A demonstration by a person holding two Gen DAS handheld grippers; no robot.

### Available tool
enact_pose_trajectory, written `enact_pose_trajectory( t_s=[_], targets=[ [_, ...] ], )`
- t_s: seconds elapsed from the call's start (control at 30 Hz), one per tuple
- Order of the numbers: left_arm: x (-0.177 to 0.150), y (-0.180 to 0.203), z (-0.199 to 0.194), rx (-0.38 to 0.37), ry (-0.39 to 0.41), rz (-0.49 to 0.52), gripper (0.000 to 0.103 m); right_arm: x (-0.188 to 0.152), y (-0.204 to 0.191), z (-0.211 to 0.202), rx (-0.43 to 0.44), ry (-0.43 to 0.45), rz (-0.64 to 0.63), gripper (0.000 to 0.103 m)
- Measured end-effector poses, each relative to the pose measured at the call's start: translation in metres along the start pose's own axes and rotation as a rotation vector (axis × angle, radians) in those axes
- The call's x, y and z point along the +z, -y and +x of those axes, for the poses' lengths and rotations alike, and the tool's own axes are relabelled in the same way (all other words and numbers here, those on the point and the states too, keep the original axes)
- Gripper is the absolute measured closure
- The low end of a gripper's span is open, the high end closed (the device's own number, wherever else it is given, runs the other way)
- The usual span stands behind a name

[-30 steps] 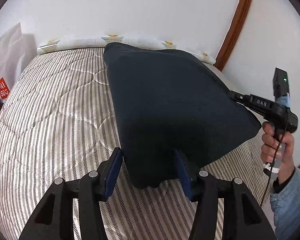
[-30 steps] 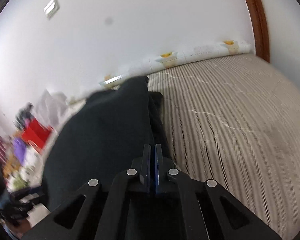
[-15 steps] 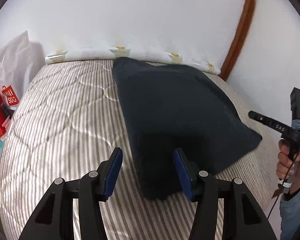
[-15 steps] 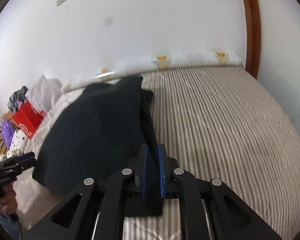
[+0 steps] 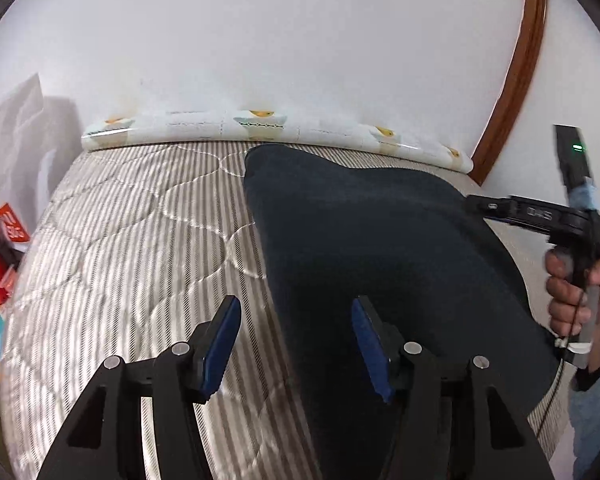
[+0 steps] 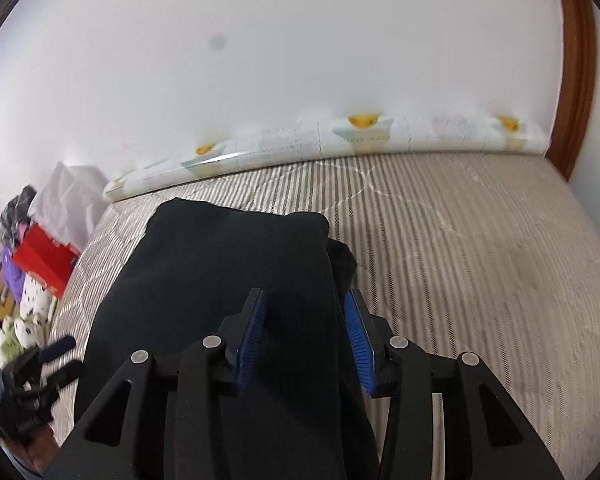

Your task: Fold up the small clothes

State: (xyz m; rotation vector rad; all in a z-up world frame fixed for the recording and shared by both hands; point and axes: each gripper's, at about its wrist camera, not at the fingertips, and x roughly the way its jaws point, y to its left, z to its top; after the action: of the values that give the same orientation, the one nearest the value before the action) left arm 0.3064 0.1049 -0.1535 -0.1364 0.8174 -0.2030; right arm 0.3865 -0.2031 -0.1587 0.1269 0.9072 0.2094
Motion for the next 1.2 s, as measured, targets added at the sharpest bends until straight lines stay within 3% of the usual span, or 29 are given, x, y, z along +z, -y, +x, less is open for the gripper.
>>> enact_pose_trajectory(
  t_s=[0.1, 0.17, 0.2, 0.27, 0.3, 0.33, 0.5, 0.53, 0.6, 0.83, 1.07, 1.1, 1.13, 1.2],
  targets=[
    [0.0, -0.001, 0.011, -0.043, -0.002, 0.009, 0.048, 0.011, 0.0, 0.024, 0.038, -0.04, 0.013, 0.062],
    [-0.002, -0.001, 0.016, -0.049, -0.002, 0.006, 0.048, 0.017, -0.001, 0.035, 0.047, -0.052, 0.029, 0.068],
    [-0.003, -0.001, 0.018, -0.052, -0.003, 0.003, 0.047, 0.02, -0.002, 0.036, 0.064, -0.042, 0.018, 0.091],
    [-0.003, -0.001, 0.017, -0.061, 0.003, 0.004, 0.047, 0.023, -0.012, 0.022, 0.075, 0.044, -0.111, 0.095],
    [-0.003, -0.002, 0.016, -0.068, 0.006, 0.004, 0.047, 0.022, -0.016, 0.01, 0.066, 0.13, -0.171, 0.095],
    [-0.003, -0.003, 0.015, -0.082, 0.012, 0.0, 0.047, 0.021, -0.014, 0.004, 0.051, 0.179, -0.183, 0.095],
    [-0.006, 0.006, 0.011, -0.051, 0.036, 0.041, 0.047, 0.022, 0.0, 0.04, -0.005, 0.014, -0.129, 0.09],
    [-0.007, 0.008, 0.01, -0.038, 0.043, 0.056, 0.047, 0.021, 0.001, 0.036, -0.016, 0.02, -0.129, 0.082],
    [-0.008, 0.008, 0.007, -0.031, 0.047, 0.065, 0.047, 0.018, 0.007, 0.019, -0.02, 0.054, -0.108, 0.075],
    [-0.006, 0.002, 0.003, -0.104, 0.02, 0.013, 0.047, -0.04, 0.027, -0.046, 0.018, 0.023, -0.076, 0.07],
    [-0.019, 0.008, -0.009, -0.16, -0.009, -0.015, 0.047, -0.09, 0.034, -0.048, 0.111, -0.005, -0.018, 0.065],
    [-0.021, 0.008, -0.01, -0.159, -0.012, -0.025, 0.047, -0.092, 0.033, -0.043, 0.118, -0.006, -0.016, 0.078],
    [-0.025, 0.008, -0.013, -0.157, -0.018, -0.039, 0.047, -0.092, 0.031, -0.04, 0.133, -0.007, -0.015, 0.098],
    [-0.031, 0.007, -0.021, -0.142, -0.032, -0.057, 0.047, -0.09, 0.029, -0.044, 0.131, 0.026, -0.021, 0.099]
  ],
)
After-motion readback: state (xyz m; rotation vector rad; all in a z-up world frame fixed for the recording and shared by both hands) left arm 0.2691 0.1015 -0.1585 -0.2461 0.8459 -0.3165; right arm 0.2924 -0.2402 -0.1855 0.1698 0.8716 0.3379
